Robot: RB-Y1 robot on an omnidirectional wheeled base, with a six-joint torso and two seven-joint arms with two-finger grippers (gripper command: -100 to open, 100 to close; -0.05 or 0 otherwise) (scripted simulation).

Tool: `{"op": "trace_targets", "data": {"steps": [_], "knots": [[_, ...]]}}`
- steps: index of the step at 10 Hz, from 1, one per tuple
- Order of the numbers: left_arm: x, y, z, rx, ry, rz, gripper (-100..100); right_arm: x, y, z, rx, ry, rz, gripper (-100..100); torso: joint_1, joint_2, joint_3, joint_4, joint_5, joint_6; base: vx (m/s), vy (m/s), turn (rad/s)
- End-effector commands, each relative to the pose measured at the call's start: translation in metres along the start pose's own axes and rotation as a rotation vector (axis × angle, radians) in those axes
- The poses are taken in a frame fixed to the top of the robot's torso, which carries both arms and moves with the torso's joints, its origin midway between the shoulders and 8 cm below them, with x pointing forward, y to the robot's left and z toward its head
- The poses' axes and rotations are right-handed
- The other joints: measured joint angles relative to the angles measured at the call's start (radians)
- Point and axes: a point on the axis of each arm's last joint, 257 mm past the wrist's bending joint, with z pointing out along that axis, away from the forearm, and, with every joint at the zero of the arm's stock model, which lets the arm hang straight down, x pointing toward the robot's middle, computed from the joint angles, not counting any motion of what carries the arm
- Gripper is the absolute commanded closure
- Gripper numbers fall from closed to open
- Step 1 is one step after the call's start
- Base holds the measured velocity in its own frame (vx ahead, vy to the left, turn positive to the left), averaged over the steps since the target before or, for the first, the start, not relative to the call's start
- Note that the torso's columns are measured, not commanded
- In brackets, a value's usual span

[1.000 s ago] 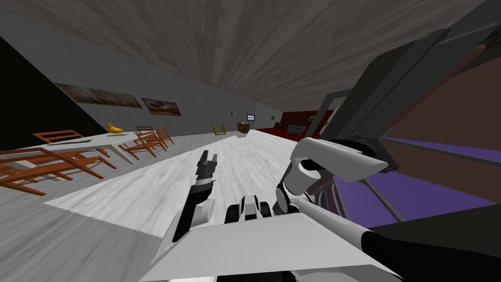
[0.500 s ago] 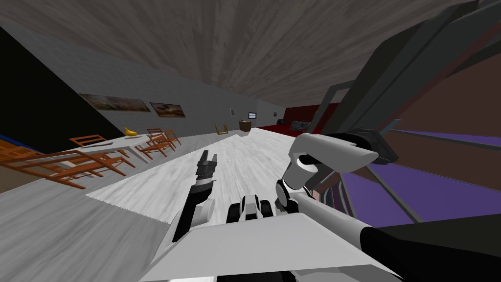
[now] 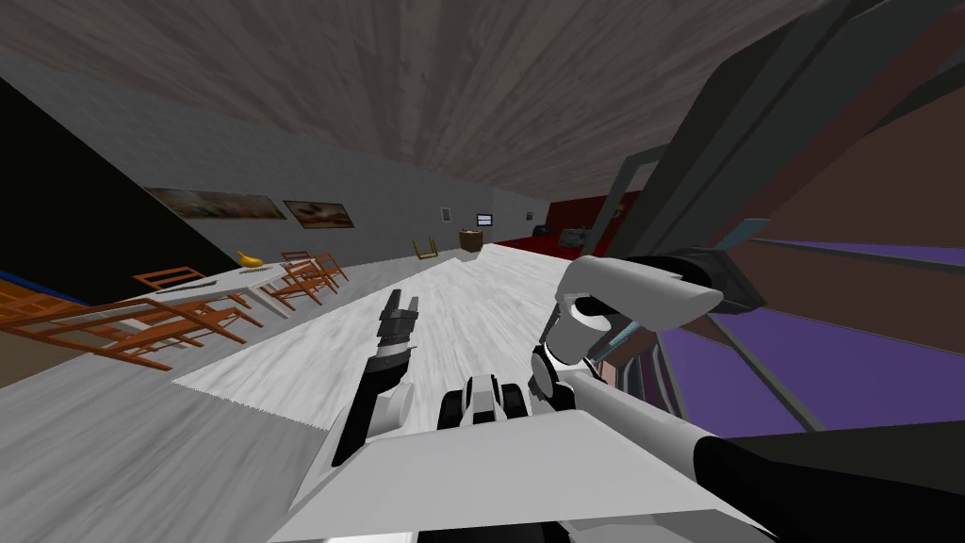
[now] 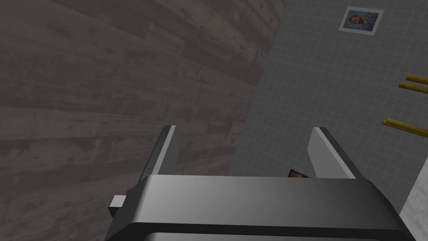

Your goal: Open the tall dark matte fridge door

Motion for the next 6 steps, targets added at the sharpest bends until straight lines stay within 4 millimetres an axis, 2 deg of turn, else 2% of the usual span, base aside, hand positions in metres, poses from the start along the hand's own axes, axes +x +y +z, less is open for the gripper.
{"op": "trace_targets", "data": {"steps": [1, 2, 3, 4, 6], "knots": [[0.0, 0.0, 0.0, 0.0, 0.0, 0.0, 0, -0.004, 0.018, 0.002, -0.017, -0.027, 0.001, 100, 0.008, 0.0, 0.0, 0.0, 0.003, -0.001, 0.072, -0.059, -0.021], [0.0, 0.0, 0.0, 0.0, 0.0, -0.001, 0, -0.007, 0.027, 0.002, -0.027, -0.042, 0.002, 100, 0.005, -0.001, -0.001, -0.001, 0.0, 0.0, 0.046, -0.012, -0.056], [0.0, 0.0, 0.0, 0.0, 0.0, 0.0, 0, -0.004, 0.02, 0.001, -0.017, -0.033, 0.004, 100, 0.003, 0.0, 0.0, -0.001, -0.001, 0.0, 0.018, 0.005, -0.012], [0.0, 0.0, 0.0, 0.0, 0.0, -0.001, 0, -0.001, 0.009, 0.004, -0.005, -0.008, -0.017, -100, 0.003, 0.001, 0.001, -0.001, -0.001, 0.0, -0.001, 0.03, 0.012], [0.0, 0.0, 0.0, 0.0, 0.0, -0.001, 0, 0.003, -0.007, 0.008, 0.01, 0.025, -0.037, -100, 0.002, 0.0, -0.002, 0.001, 0.002, 0.0, 0.01, 0.02, -0.017]]}}
